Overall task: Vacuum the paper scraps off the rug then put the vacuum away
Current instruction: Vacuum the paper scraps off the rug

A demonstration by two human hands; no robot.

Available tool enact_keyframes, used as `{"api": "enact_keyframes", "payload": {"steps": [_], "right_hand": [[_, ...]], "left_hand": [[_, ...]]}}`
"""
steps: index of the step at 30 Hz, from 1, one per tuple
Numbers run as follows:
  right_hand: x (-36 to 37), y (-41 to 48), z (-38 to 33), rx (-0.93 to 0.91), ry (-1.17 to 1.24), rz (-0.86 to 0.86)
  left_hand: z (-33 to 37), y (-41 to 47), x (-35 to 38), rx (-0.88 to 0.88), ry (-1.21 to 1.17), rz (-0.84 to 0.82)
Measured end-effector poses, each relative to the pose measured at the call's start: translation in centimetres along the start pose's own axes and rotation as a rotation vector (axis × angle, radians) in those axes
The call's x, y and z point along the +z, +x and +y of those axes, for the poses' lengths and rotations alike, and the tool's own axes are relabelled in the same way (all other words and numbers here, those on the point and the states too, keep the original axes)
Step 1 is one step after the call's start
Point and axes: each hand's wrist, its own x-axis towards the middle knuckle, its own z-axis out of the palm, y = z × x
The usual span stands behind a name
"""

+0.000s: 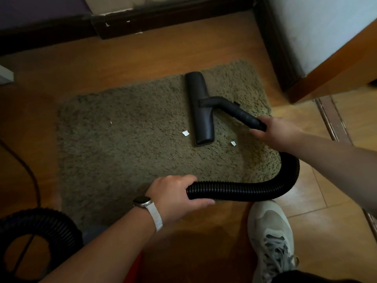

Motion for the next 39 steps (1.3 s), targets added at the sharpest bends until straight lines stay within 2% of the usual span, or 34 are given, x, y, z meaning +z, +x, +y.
{"api": "enact_keyframes", "payload": {"steps": [6,10,14,17,25,29,32,35,39], "right_hand": [[-0.5,0.7,-2.4,-0.140,-0.074,-0.005],[-0.1,0.1,-1.2,-0.145,-0.030,0.039],[-0.2,-0.5,0.0,-0.069,0.025,0.058],[-0.5,-0.8,0.0,-0.090,-0.022,0.072],[-1.1,-0.2,-2.6,-0.286,-0.210,0.101],[-1.3,-0.3,-2.7,-0.332,-0.282,0.060],[-1.3,-0.6,-1.8,-0.298,-0.254,0.039],[-1.5,-1.3,-0.2,-0.158,-0.192,0.024],[-1.2,-2.4,2.0,-0.066,-0.087,0.052]], "left_hand": [[-0.4,-0.3,0.1,0.021,0.024,-0.004],[-0.4,-0.2,0.2,0.019,0.017,-0.017],[-0.3,0.1,0.5,0.018,0.018,-0.023],[-0.2,0.3,0.6,0.030,0.024,-0.014],[-0.2,-0.1,0.7,0.063,0.012,-0.007],[-0.2,-0.1,0.8,0.059,0.010,-0.022],[-0.2,-0.1,1.2,0.059,-0.003,-0.016],[0.0,0.0,1.2,0.055,-0.002,-0.020],[0.4,0.5,1.1,0.064,0.007,-0.025]]}}
